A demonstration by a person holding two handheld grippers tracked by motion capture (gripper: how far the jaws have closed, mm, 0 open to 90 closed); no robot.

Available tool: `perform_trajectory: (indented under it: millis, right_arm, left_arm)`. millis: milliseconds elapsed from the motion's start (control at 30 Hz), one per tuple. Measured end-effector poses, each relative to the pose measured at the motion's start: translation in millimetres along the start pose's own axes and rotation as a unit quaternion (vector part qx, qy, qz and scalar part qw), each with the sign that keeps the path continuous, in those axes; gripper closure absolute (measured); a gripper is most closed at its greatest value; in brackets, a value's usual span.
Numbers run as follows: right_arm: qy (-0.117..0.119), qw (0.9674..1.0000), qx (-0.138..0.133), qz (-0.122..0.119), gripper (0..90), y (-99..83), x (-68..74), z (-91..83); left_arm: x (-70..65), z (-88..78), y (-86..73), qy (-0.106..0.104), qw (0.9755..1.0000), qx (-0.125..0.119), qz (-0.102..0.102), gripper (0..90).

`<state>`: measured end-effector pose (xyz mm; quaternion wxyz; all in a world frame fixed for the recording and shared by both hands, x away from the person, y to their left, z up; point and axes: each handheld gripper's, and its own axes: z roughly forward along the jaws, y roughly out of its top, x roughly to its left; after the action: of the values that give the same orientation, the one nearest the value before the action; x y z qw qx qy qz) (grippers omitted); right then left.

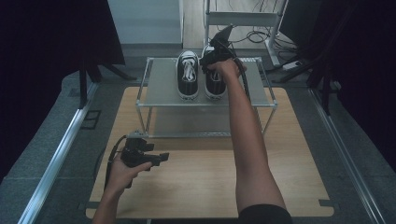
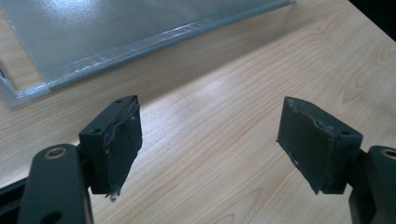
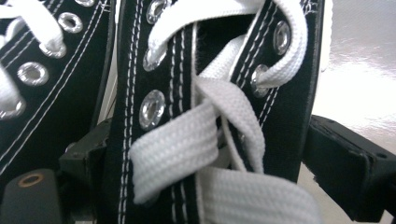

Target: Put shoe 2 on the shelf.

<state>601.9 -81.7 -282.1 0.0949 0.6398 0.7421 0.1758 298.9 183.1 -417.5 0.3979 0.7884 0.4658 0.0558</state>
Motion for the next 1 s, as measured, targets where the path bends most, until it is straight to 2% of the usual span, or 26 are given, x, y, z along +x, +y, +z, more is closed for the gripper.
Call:
perform_trajectory:
  millis: [233, 433, 533, 600, 667, 800, 933, 1000]
  right_arm:
    - [-0.015, 0.9998, 0.012, 0.009, 9.8, 2.3, 6.9, 13.4]
    - [-0.012, 0.9995, 0.02, 0.024, 8.7, 3.5, 3.7, 16.3]
    - [-0.013, 0.9995, 0.021, 0.021, 7.4, 3.4, 4.2, 18.7]
    - [-0.014, 0.9998, 0.005, 0.016, 6.5, 3.1, 6.3, 14.8]
    - [-0.003, 0.9996, -0.026, 0.013, 8.6, 2.2, 8.6, 4.3]
    - [0.015, 0.9982, -0.055, -0.017, 12.0, -5.3, 13.6, -16.5]
    - [0.049, 0.9936, -0.09, -0.048, 15.3, -21.2, 14.4, -34.5]
    - [0.058, 0.9919, -0.096, -0.059, 15.2, -30.4, 13.9, -41.5]
  left_arm:
    - [-1.1, -2.3, -3.1, -0.002, 1.0, -0.004, 0.0, 22.1]
    - [-1.0, -1.2, -3.8, -0.002, 1.0, -0.003, -0.002, 22.2]
    - [-2.0, -0.8, -4.0, -0.003, 1.0, -0.004, -0.002, 22.2]
    - [-2.0, -0.8, -4.0, -0.002, 1.0, -0.002, -0.001, 22.2]
    - [-1.7, -1.3, -3.9, 0.0, 1.0, -0.001, -0.001, 22.1]
    - [-1.2, -2.9, -3.7, 0.004, 1.0, 0.0, -0.001, 22.1]
    - [-2.5, -5.1, -2.4, 0.008, 1.0, -0.002, 0.0, 22.1]
    - [-3.4, -6.1, -2.2, 0.008, 1.0, -0.002, 0.001, 22.1]
